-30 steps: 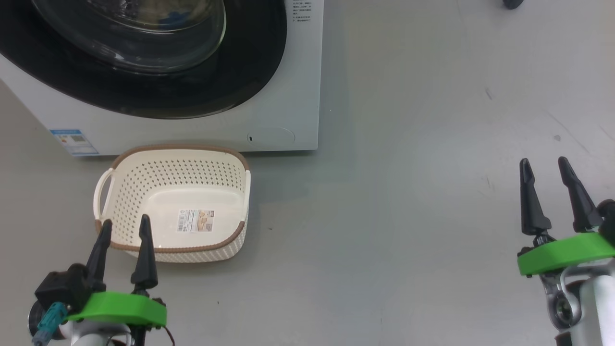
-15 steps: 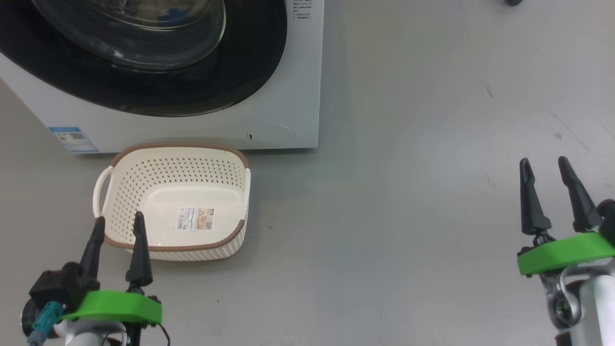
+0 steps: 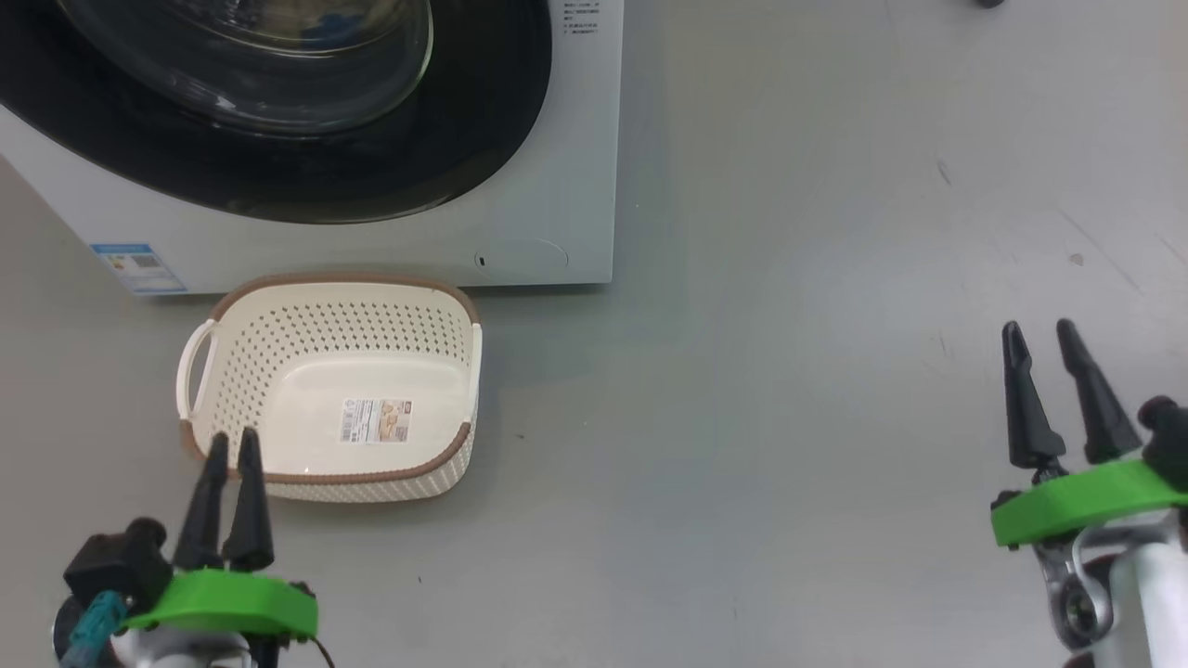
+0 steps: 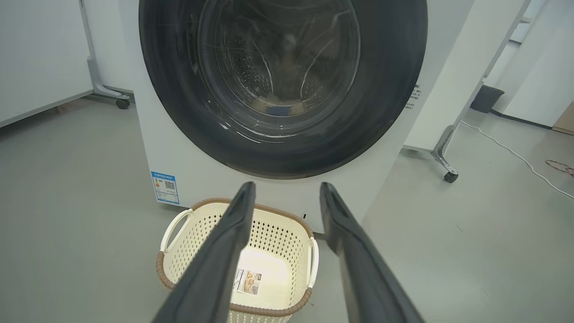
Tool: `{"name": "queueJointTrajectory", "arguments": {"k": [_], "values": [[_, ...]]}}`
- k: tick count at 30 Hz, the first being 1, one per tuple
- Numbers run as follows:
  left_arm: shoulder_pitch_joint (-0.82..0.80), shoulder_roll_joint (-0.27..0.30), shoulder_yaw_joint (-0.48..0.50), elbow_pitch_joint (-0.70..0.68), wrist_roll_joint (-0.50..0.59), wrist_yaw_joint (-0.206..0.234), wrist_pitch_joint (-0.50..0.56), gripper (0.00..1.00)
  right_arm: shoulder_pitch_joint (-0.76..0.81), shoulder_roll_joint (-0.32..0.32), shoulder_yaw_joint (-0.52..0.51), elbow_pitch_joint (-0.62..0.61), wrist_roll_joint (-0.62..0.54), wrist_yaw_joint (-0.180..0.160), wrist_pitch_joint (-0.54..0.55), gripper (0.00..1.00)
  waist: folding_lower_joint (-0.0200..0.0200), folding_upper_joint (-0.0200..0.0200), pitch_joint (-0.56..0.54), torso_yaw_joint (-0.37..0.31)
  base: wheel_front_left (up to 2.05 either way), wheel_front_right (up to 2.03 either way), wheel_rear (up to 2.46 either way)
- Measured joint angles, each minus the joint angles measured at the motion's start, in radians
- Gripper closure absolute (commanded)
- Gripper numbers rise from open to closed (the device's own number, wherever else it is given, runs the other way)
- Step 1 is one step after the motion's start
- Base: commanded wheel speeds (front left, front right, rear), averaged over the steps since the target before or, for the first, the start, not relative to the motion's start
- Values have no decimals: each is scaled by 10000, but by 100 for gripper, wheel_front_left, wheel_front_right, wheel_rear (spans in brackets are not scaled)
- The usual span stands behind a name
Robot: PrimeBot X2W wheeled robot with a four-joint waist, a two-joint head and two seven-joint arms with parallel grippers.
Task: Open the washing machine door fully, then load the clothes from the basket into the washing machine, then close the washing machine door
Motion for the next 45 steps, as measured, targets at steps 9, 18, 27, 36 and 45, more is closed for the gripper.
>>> {"name": "queueJointTrajectory", "arguments": {"k": [9, 18, 27, 36, 45], "values": [[508, -226, -73, 717, -485, 2, 186, 100, 577, 134, 40, 832, 504, 0, 192, 100, 0, 0, -59, 21, 0, 0, 0], [508, -230, -56, 675, -1423, 2, 447, 100, 578, 134, 75, 802, 1574, 0, 416, 100, 0, 0, -154, 55, 0, 0, 0], [508, -242, -10, 623, -2464, 2, 709, 100, 579, 134, 140, 775, 2750, 0, 709, 100, 0, 0, -259, 93, 0, 0, 0], [508, -280, 17, 556, -3415, 2, 982, 100, 580, 134, 174, 738, 3800, 0, 945, 100, 0, 0, -353, 127, 0, 0, 0], [509, -291, 48, 504, -4259, 2, 1231, 100, 583, 134, 213, 725, 4732, 0, 1208, 100, 0, 0, -437, 157, 0, 0, 0]]}}
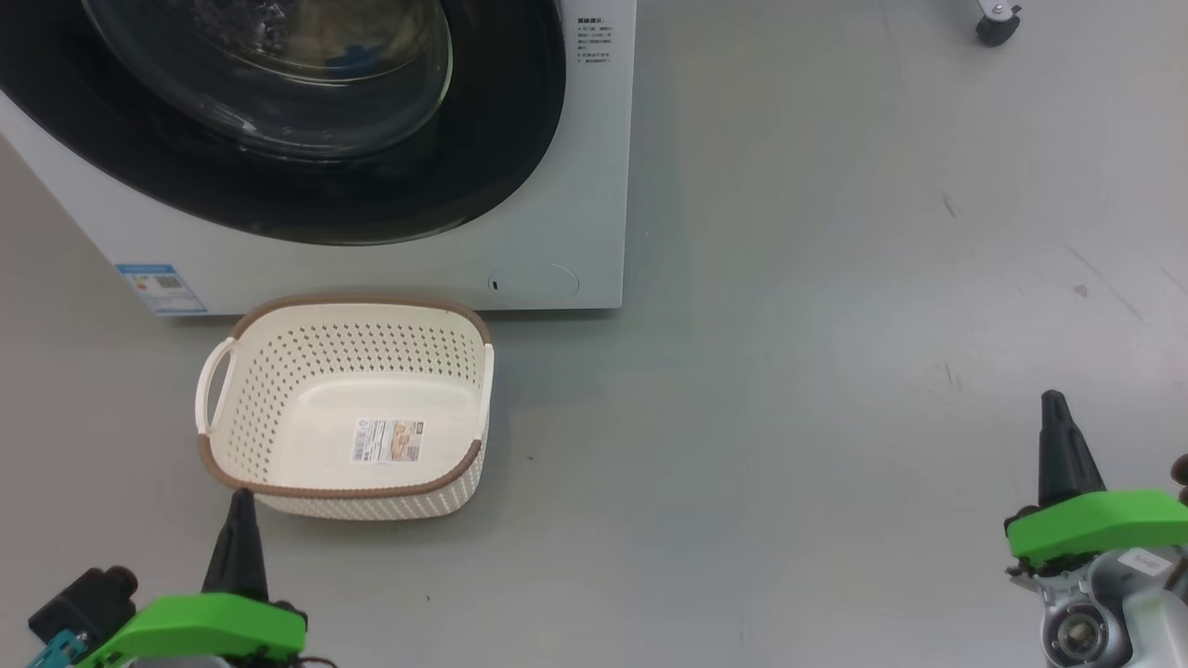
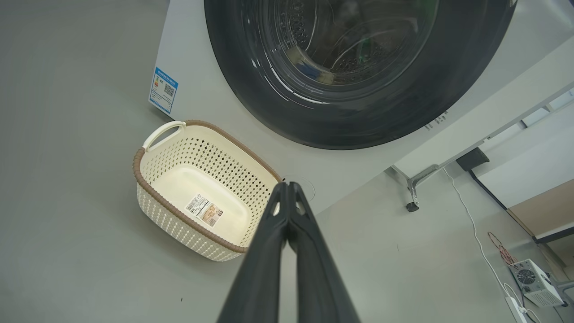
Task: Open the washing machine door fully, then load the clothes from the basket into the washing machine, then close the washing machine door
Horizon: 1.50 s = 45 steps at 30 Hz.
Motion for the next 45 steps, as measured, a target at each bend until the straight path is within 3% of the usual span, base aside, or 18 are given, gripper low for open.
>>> {"name": "queueJointTrajectory", "arguments": {"k": [45], "values": [[4, -100, 268, -320, -4696, 2, 1241, 100, 28, 0, 117, -69, 5262, -8, 1313, 100, 0, 0, -470, 170, 0, 0, 0]]}}
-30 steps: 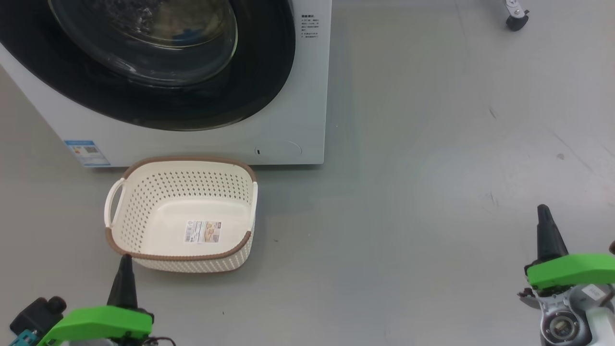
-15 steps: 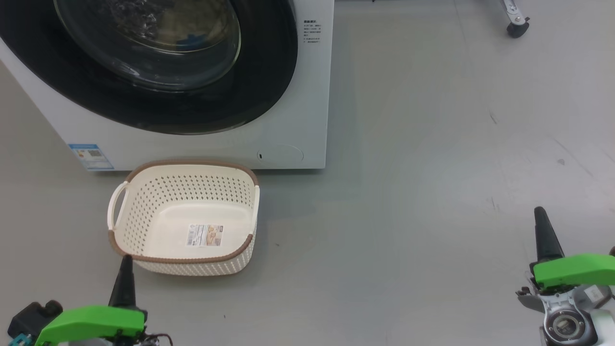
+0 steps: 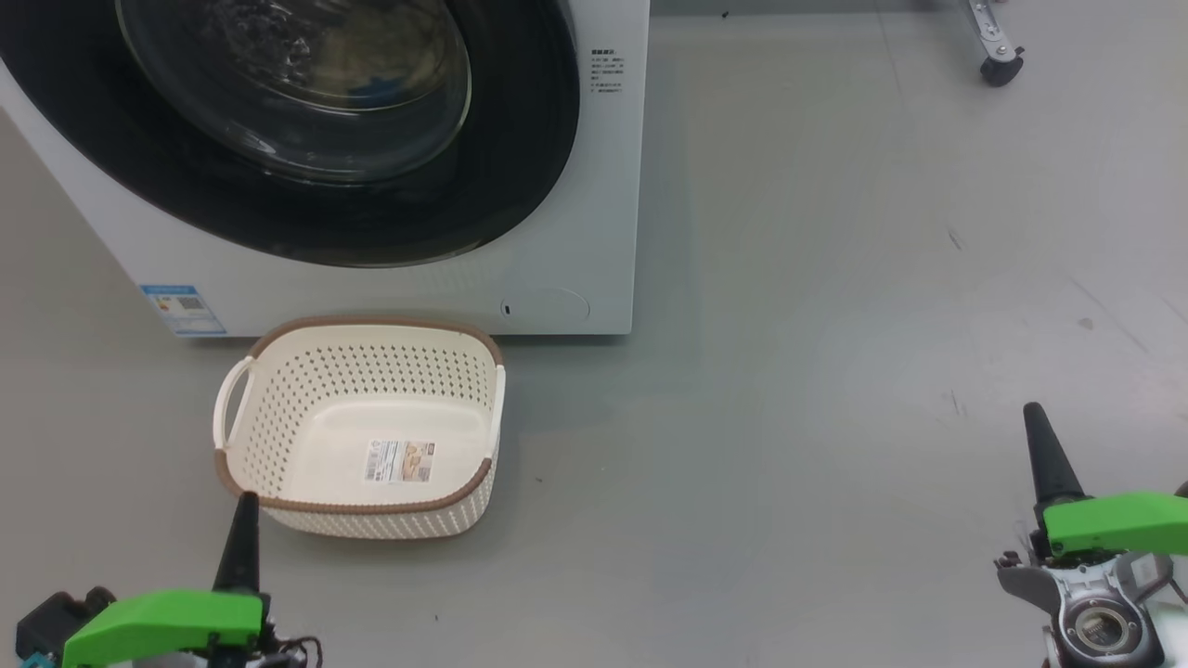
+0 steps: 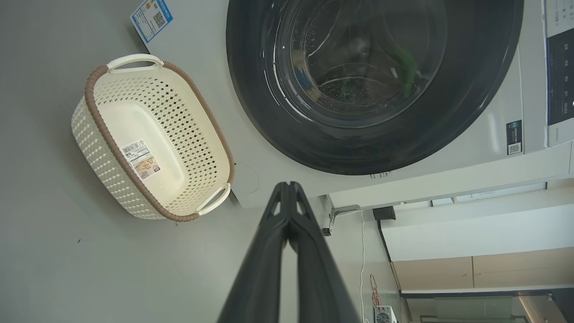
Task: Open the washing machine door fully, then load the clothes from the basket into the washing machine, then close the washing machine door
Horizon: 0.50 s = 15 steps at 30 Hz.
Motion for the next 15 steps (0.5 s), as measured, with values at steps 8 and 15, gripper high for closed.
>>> {"name": "queueJointTrajectory", "arguments": {"k": [8, 15], "values": [[1, -10, 35, -46, -844, 0, 268, 100, 3, 0, 27, -13, 930, 0, 188, 100, 0, 0, -84, 31, 0, 0, 0], [3, -33, 54, -98, -1578, 6, 445, 100, 6, 0, 58, -27, 1755, 0, 428, 100, 0, 0, -156, 57, 0, 0, 0]]}}
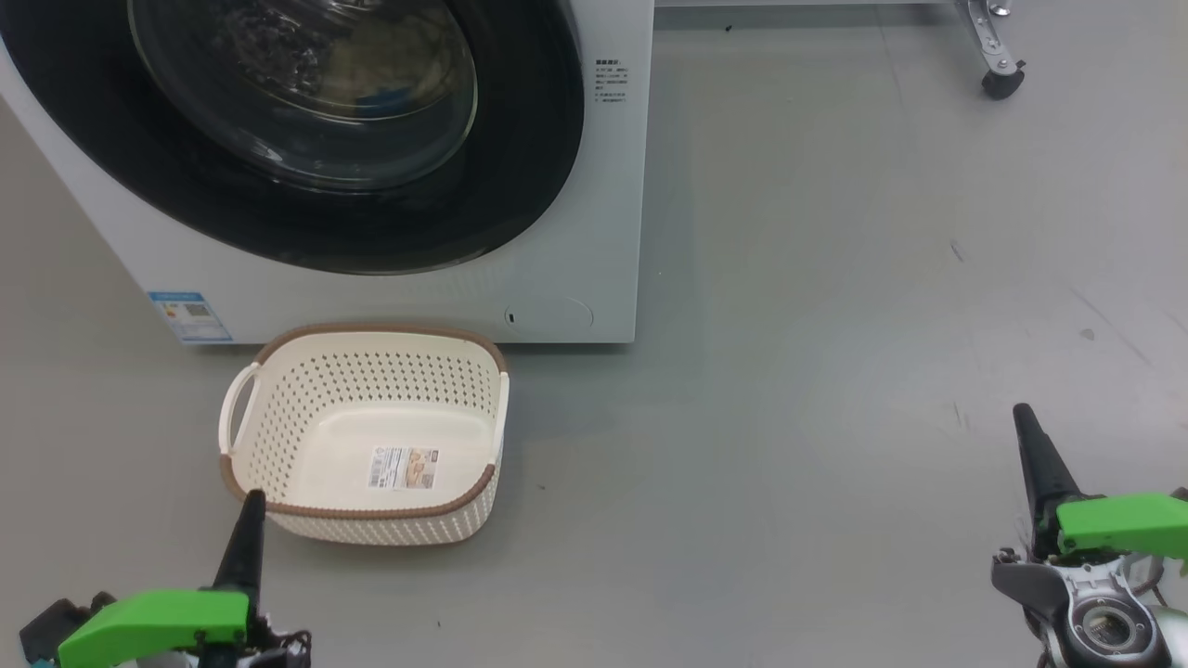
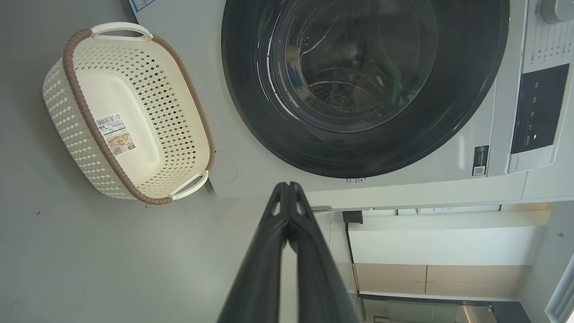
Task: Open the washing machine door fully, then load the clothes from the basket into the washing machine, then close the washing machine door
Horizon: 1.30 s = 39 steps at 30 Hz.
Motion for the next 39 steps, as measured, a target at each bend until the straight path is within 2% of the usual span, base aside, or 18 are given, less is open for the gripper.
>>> {"name": "queueJointTrajectory", "arguments": {"k": [23, 39], "values": [[4, -54, 151, -130, -2592, 2, 706, 100, 15, 0, 109, -75, 2897, -2, 706, 100, 0, 0, -259, 94, 0, 0, 0], [6, -61, 165, -165, -2648, 2, 706, 100, 16, 0, 119, -88, 2957, -2, 725, 100, 0, 0, -258, 93, 0, 0, 0]]}}
